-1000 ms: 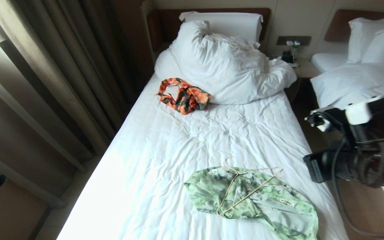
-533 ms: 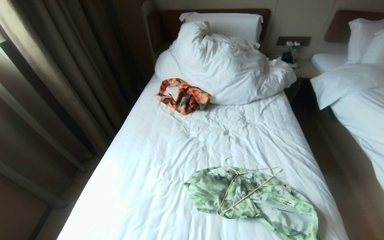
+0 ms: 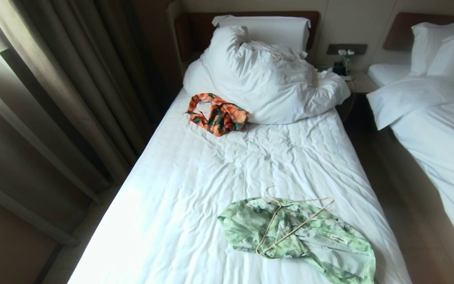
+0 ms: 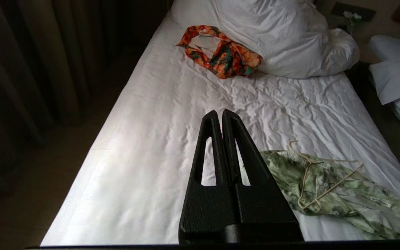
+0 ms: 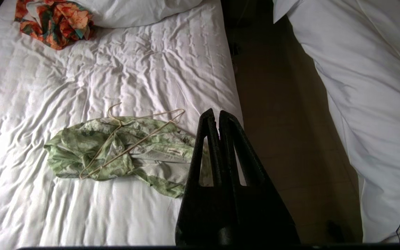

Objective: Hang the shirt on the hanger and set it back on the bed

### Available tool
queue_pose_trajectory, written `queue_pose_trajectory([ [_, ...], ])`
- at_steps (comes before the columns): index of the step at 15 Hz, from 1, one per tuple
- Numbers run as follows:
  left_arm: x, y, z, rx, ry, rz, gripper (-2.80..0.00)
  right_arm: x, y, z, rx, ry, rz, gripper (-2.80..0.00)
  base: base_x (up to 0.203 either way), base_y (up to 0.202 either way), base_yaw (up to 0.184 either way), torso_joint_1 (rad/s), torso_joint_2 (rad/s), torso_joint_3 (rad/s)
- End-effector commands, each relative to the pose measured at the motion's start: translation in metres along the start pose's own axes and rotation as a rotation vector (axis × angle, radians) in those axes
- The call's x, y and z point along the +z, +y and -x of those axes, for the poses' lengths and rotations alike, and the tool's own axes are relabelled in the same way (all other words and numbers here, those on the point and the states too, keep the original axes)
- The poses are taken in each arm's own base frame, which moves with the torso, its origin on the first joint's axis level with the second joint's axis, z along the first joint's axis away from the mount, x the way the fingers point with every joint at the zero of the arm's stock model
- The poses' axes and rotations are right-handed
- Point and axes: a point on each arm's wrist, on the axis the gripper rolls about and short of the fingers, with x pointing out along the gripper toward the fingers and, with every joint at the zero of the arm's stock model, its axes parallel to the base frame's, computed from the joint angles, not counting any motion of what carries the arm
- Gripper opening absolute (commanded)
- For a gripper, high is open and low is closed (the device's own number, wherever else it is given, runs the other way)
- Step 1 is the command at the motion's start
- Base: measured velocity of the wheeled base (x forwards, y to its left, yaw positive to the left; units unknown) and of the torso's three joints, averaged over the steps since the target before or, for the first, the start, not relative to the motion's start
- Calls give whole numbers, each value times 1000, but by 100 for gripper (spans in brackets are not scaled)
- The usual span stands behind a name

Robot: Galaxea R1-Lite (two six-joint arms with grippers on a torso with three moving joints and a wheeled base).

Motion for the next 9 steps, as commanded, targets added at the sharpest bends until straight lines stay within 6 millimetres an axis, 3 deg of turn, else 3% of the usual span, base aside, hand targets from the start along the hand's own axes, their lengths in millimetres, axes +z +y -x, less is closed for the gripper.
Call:
queue_pose_trajectory([
  [1,-27,4,0,7,33,-21,-280,-41,0,21,-35,-36,-12,-280,0,0,0,0,0,0],
  [3,-45,7,-7,8,98,-71,-280,-74,1,18,-38,-11,-21,-280,0,0,0,0,0,0],
  [6,-74,11,-17,3,144,-184,-280,-110,5,2,99,-53,-39,-280,0,0,0,0,0,0],
  [9,-77,11,-19,-1,109,-232,-280,-139,9,-22,195,-104,-15,-280,0,0,0,0,0,0],
])
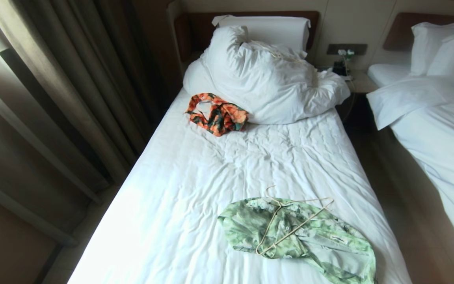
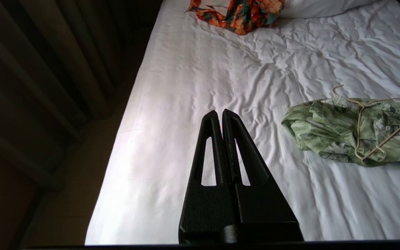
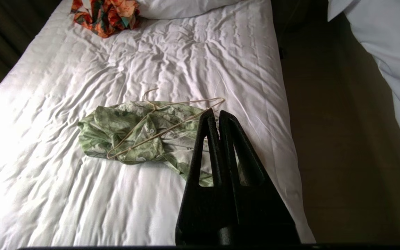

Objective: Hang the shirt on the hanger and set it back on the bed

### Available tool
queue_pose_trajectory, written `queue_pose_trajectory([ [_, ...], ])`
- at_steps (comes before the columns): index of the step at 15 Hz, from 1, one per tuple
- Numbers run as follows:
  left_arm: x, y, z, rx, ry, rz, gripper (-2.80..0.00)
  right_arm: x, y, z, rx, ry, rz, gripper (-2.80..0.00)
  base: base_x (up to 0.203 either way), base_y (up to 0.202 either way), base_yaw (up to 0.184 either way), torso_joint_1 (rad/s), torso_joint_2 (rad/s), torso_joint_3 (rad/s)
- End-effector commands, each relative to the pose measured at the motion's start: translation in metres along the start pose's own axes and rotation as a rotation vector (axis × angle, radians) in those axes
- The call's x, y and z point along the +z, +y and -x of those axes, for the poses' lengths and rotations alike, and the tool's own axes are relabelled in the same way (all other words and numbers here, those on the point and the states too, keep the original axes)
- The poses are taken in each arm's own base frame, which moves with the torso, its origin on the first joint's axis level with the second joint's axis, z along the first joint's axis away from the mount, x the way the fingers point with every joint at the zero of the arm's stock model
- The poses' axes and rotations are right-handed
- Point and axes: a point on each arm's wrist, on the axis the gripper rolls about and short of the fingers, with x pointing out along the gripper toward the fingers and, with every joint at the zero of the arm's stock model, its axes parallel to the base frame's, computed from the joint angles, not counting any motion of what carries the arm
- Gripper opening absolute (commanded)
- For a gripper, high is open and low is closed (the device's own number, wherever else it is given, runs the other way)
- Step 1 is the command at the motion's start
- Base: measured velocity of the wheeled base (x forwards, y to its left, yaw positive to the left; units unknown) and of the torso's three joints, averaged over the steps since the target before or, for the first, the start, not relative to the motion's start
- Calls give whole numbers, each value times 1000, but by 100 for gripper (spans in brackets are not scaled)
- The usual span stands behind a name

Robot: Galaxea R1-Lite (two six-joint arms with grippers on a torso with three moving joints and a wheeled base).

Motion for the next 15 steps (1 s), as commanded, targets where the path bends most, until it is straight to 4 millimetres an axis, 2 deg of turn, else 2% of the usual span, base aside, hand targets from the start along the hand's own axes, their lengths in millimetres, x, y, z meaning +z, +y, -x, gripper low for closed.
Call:
queue_pose_trajectory([
  [1,-5,0,-1,-2,18,-7,-280,-30,-2,-15,29,-42,40,-280,0,0,0,0,0,0],
  [3,-10,-2,-2,-43,42,-32,-280,-57,-5,-29,36,-33,97,-280,0,0,0,0,0,0],
  [4,-11,-2,-2,-57,51,-33,-280,-62,-6,-32,30,-58,137,-280,0,0,0,0,0,0],
  [9,-11,-2,-2,-47,49,-3,-280,-73,-8,-32,-5,44,157,-280,0,0,0,0,0,0],
  [15,-11,-2,-2,-34,49,35,-280,-72,-8,-32,-15,36,121,-280,0,0,0,0,0,0],
])
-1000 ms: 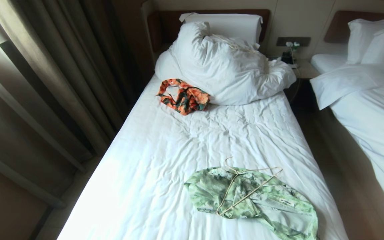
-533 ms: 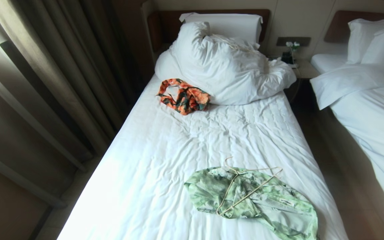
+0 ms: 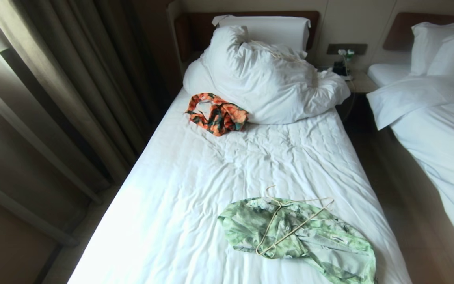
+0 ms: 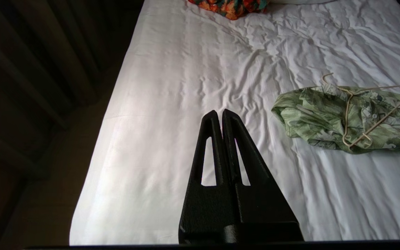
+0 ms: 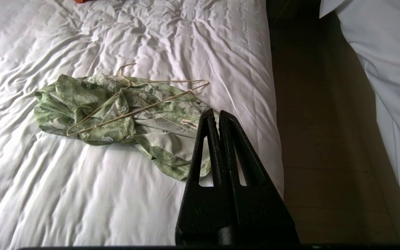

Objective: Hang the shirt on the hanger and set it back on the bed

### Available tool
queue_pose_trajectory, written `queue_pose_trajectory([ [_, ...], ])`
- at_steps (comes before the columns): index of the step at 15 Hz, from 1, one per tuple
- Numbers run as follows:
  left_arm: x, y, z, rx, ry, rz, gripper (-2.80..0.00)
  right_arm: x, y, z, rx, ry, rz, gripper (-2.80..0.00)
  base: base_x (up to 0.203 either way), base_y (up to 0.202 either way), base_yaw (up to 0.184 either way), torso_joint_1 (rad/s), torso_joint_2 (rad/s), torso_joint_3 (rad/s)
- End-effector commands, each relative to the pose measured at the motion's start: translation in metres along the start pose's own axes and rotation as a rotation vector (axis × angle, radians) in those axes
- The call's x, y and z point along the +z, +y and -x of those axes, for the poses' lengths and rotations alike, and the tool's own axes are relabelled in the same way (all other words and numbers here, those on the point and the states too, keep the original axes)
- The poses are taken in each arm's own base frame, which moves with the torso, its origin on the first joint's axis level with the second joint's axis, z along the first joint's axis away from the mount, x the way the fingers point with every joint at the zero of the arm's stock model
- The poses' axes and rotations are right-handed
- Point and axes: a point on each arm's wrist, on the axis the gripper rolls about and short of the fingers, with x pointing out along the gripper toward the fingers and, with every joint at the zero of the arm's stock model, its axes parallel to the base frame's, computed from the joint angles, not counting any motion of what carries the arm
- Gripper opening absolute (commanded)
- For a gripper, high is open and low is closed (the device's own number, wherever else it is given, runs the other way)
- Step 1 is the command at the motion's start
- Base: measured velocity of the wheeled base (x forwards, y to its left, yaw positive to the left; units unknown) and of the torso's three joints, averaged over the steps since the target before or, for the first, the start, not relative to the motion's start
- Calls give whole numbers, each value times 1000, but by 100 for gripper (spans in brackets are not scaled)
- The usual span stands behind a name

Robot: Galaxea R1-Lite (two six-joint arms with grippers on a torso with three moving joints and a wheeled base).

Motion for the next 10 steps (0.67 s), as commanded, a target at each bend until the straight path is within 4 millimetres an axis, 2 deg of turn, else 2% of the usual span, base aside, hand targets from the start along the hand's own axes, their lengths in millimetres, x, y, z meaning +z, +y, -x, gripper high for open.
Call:
queue_pose_trajectory([
  [1,0,0,0,-1,-1,0,-280,0,0,0,1,3,0,-280,0,0,0,0,0,0],
  [10,0,0,0,-1,-1,0,-280,-1,0,0,1,4,5,-280,0,0,0,0,0,0],
])
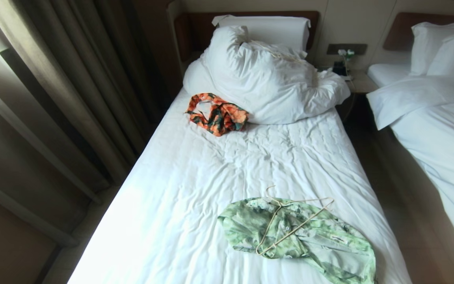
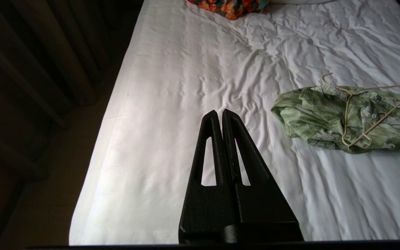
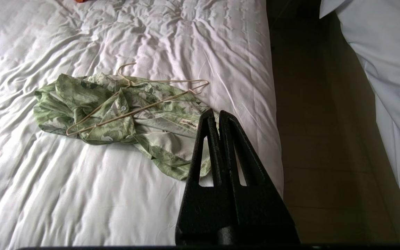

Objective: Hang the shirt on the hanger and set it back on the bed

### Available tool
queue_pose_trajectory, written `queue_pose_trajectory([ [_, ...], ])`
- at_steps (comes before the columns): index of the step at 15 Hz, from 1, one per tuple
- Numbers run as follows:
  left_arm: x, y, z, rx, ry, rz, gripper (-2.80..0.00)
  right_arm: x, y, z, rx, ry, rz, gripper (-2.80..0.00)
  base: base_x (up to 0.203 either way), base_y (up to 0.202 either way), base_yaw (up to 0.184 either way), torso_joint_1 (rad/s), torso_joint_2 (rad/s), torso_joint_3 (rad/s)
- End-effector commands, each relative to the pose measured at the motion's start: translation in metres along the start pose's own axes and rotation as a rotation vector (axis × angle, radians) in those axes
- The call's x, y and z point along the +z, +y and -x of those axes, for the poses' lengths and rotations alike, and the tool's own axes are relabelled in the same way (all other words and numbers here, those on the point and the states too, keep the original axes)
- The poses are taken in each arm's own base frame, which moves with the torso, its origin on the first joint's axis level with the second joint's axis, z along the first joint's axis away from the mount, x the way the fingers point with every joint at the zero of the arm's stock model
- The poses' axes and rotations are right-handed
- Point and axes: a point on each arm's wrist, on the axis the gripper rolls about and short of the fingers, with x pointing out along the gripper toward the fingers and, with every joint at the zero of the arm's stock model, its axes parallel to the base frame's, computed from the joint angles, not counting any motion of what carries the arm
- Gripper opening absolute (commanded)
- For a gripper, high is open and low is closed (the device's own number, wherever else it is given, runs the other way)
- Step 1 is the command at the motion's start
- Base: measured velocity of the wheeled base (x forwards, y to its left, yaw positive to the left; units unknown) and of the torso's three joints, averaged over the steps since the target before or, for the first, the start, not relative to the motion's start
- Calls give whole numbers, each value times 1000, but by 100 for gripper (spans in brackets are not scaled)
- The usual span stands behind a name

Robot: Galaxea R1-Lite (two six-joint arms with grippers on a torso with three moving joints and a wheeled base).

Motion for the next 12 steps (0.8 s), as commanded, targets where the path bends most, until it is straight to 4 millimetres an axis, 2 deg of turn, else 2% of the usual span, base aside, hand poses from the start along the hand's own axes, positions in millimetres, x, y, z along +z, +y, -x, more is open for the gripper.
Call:
queue_pose_trajectory([
  [1,0,0,0,-1,-1,1,-280,0,0,0,0,1,0,-280,0,0,0,0,0,0],
  [12,0,0,0,-1,-1,1,-280,0,0,0,-9,0,-25,-280,0,0,0,0,0,0],
])
